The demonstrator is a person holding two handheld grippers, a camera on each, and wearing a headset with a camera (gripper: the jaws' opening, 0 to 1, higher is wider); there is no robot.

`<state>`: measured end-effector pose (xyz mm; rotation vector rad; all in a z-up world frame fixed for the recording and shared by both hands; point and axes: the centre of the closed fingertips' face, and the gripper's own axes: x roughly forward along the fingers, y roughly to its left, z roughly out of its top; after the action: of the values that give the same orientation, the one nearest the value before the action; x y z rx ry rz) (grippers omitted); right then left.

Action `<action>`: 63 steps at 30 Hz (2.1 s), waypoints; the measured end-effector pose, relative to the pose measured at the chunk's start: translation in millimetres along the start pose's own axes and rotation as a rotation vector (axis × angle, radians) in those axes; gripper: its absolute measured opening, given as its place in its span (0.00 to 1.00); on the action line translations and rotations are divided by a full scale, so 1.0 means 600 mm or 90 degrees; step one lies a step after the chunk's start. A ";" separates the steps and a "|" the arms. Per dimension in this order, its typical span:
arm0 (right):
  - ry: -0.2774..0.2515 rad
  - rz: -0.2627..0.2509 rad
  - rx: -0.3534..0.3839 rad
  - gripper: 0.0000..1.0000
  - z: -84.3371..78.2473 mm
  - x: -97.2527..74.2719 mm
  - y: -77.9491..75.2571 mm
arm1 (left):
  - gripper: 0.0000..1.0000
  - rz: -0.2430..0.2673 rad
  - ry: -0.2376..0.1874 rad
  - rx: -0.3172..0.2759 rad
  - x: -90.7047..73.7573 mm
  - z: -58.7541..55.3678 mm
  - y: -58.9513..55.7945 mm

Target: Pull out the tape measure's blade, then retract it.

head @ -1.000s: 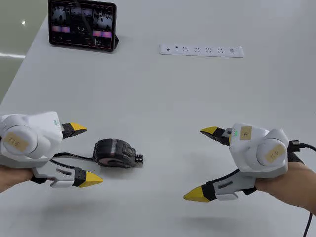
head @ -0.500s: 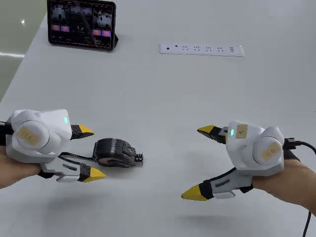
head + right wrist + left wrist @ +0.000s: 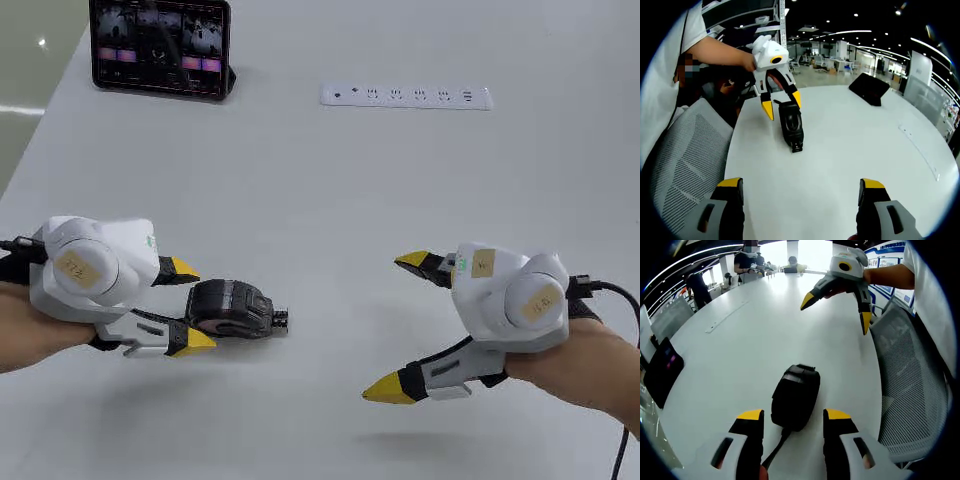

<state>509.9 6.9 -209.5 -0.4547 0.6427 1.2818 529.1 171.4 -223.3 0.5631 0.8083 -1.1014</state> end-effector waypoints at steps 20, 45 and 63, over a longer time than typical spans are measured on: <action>-0.001 0.002 0.004 0.95 -0.002 0.004 0.000 | 0.29 -0.007 0.042 0.043 0.019 -0.010 0.004; -0.005 0.007 0.005 0.93 0.003 0.018 0.005 | 0.27 0.004 0.094 0.091 0.023 -0.012 0.006; -0.024 0.011 -0.004 0.79 0.015 0.044 -0.005 | 0.26 0.007 0.098 0.094 0.022 -0.014 0.006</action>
<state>518.4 31.3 -220.5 -0.4301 0.6131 1.3062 533.0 171.9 -238.8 0.7835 0.8592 -1.1231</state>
